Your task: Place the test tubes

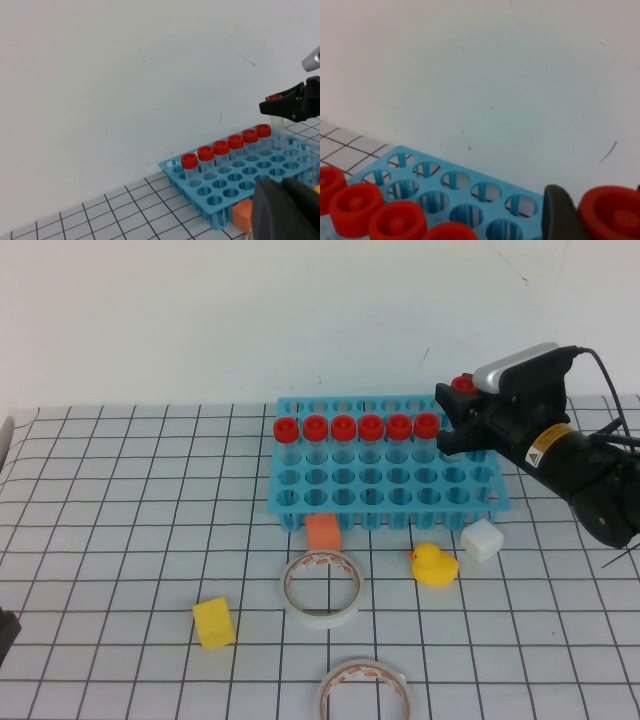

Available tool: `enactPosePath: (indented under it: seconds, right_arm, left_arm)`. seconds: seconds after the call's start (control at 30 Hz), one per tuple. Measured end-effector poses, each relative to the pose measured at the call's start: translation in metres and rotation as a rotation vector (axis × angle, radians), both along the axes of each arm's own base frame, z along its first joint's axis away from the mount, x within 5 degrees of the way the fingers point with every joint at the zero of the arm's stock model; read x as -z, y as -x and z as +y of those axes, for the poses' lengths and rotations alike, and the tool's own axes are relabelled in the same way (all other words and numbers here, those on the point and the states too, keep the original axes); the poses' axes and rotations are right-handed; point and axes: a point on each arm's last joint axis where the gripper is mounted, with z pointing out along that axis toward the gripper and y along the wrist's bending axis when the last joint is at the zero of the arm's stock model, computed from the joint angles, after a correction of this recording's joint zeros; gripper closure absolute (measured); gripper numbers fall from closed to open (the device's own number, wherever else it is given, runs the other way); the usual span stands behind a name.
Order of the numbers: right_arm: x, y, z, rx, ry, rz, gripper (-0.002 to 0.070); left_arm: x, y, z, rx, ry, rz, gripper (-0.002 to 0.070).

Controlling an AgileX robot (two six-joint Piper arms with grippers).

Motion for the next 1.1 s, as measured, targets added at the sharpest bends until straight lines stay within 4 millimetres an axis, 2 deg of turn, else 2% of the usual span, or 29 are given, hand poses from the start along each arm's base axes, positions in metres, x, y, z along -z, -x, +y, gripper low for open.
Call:
enactPosePath:
  seconds: [0.2,0.53,1.0,1.1]
  right_arm:
    - [0.002,0.000,0.001,-0.010,-0.017,-0.024,0.0405]
    - [0.020,-0.002,0.002,-0.019,-0.022,-0.015,0.0405]
    - [0.021,-0.002,0.002,-0.019,-0.020,-0.014,0.0405]
    - [0.021,-0.002,0.002,-0.019,-0.019,-0.014,0.0374]
  left_arm:
    - [0.000,0.000,0.000,0.000,0.000,0.000,0.0676]
    - [0.000,0.000,0.000,0.000,0.000,0.000,0.0676]
    - [0.000,0.000,0.000,0.000,0.000,0.000,0.0676]
    - [0.000,0.000,0.000,0.000,0.000,0.000,0.0676]
